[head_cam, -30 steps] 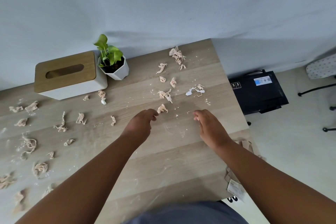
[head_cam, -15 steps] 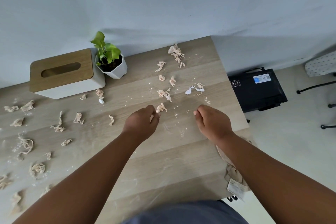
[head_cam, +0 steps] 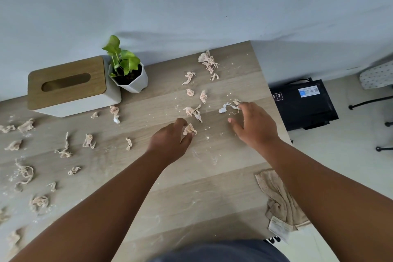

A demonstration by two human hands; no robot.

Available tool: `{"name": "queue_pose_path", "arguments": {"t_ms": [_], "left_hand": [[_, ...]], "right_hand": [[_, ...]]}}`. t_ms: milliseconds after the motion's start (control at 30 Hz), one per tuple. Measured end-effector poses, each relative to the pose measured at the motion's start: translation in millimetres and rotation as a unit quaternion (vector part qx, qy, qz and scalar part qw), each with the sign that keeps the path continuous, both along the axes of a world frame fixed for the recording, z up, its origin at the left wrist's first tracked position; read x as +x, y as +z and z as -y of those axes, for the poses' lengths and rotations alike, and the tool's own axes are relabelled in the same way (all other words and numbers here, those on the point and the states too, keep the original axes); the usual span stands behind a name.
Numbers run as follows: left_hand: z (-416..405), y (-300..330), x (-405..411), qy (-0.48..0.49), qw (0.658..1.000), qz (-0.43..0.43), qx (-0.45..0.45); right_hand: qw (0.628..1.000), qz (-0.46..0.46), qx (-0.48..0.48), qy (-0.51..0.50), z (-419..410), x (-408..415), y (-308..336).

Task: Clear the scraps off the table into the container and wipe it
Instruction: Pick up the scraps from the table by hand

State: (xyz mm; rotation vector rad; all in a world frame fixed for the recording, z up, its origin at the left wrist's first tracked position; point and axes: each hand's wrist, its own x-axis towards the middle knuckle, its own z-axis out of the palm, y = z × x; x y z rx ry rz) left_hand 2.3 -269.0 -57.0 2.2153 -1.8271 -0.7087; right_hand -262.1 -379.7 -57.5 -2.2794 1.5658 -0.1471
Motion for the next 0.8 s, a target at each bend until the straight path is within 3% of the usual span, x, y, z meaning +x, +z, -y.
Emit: {"name": "queue_pose_path", "arguments": {"t_ms": [400, 567, 800], "left_hand": [[8, -13, -8, -0.015, 0.999, 0.004, 0.035], [6, -18, -8, -0.047, 0.997, 0.054, 0.039], [4, -16, -10, -0.056, 0.996, 0.062, -0.001]], "right_hand": [[0.998, -0.057, -0.011, 0.005, 30, 12, -15], [0.996, -0.068, -0.043, 0.030, 34, 15, -21], [0.998, -0.064, -0.005, 0.005, 33, 17, -14]]}}
